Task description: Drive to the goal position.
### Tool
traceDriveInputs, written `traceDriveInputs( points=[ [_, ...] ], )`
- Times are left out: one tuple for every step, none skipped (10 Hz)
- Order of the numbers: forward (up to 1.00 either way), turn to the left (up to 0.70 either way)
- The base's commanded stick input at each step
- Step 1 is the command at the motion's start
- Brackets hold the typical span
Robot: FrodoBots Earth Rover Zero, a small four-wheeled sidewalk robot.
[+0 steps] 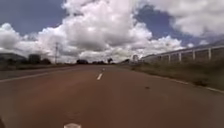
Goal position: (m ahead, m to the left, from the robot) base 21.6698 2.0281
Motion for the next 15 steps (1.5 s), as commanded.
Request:
traceDriveInputs(
  points=[
    [1.00, 0.00],
    [1.00, 0.00],
    [1.00, 0.00],
    [1.00, 0.00],
    [1.00, 0.00],
    [1.00, -0.03],
    [1.00, -0.16],
    [1.00, -0.27],
    [1.00, -0.12],
    [1.00, -0.04],
    [1.00, -0.01],
    [1.00, 0.00],
    [1.00, 0.00],
    [1.00, 0.00],
    [1.00, 0.00]
  ],
)
